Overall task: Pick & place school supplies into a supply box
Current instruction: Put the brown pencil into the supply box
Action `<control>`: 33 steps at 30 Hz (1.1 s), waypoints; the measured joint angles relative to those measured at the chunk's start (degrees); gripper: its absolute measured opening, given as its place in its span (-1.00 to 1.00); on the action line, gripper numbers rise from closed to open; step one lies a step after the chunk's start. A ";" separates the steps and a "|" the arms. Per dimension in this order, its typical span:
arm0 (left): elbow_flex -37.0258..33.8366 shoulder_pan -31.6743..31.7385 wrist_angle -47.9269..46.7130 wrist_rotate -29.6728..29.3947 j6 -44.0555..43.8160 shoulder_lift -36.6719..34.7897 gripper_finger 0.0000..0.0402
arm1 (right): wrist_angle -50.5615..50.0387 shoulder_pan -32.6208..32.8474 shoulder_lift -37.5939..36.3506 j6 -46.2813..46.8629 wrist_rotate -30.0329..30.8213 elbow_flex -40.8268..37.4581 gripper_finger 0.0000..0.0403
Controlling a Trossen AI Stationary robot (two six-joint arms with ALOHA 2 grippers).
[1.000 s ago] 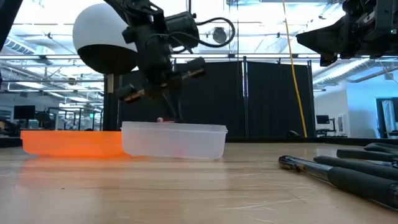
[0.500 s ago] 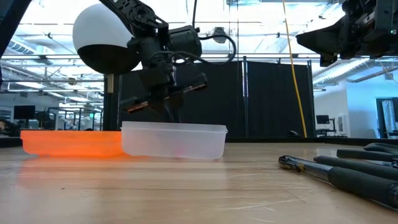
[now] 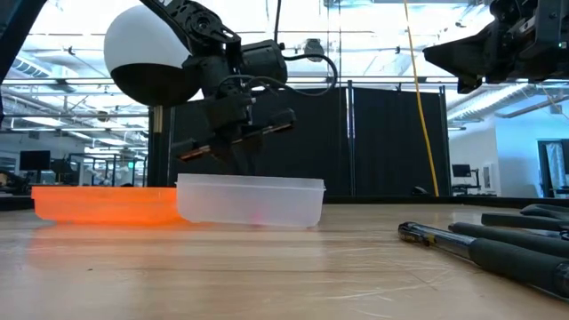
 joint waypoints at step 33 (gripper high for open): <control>0.09 -6.69 4.84 -9.96 -5.17 -0.04 -0.39 | -0.28 0.02 0.00 -0.61 -4.10 0.02 -1.00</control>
